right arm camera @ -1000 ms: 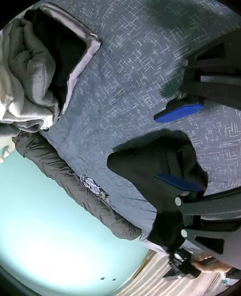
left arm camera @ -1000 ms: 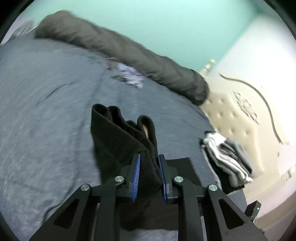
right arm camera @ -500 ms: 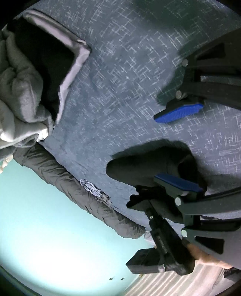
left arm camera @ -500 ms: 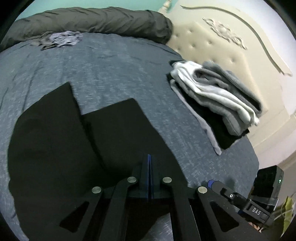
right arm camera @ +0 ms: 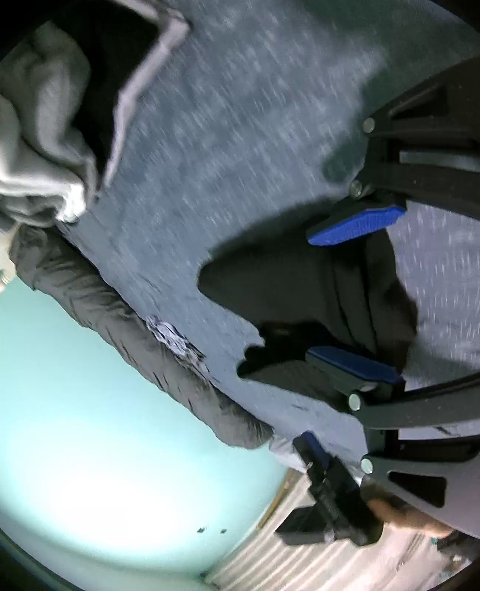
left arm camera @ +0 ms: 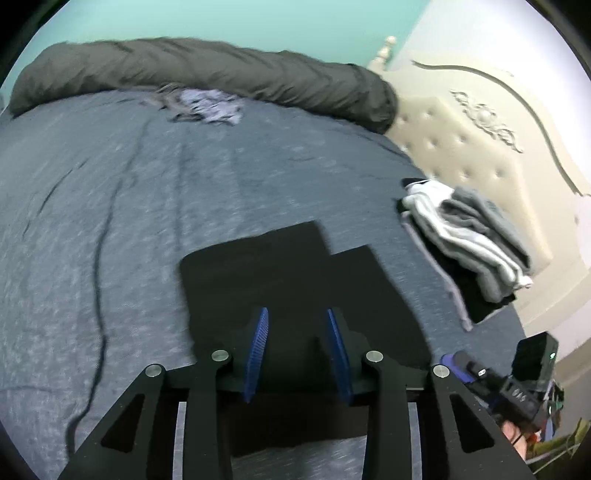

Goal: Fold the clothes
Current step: 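Open the left gripper and withdraw both grippers from the folded garment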

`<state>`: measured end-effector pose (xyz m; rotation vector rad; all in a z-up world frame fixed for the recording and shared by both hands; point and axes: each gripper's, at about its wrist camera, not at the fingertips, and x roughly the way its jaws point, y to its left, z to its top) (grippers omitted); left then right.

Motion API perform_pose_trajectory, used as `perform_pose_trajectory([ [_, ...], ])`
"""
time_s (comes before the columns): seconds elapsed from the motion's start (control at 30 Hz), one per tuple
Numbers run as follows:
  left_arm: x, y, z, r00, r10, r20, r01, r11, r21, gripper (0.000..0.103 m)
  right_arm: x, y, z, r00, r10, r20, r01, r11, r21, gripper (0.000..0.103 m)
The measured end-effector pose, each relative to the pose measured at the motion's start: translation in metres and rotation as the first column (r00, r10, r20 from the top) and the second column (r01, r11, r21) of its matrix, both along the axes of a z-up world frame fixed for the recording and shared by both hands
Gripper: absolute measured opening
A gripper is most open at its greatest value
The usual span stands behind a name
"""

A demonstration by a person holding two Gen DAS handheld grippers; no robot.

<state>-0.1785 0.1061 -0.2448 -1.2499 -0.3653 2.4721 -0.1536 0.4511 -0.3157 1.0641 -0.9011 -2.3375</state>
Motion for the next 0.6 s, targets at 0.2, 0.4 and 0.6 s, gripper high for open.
perform_pose_trajectory([
  [0.2,0.003,-0.012,-0.028,0.999,0.004,0.032,-0.004,1.000,-0.010,0.036,-0.017,-0.033,-0.007,0.997,0.055,0.046,-0.052,0.996,-0.076,0.072],
  [0.4,0.005,-0.019,-0.041,0.999,0.011,0.043,-0.011,1.000,0.006,0.036,-0.044,-0.076,-0.009,0.983,0.139,0.116,-0.136,0.990,-0.034,0.079],
  [0.6,0.007,-0.024,-0.050,0.999,0.018,0.047,-0.018,1.000,0.006,0.041,-0.070,-0.111,-0.015,0.962,0.186,0.201,-0.195,0.981,0.026,0.086],
])
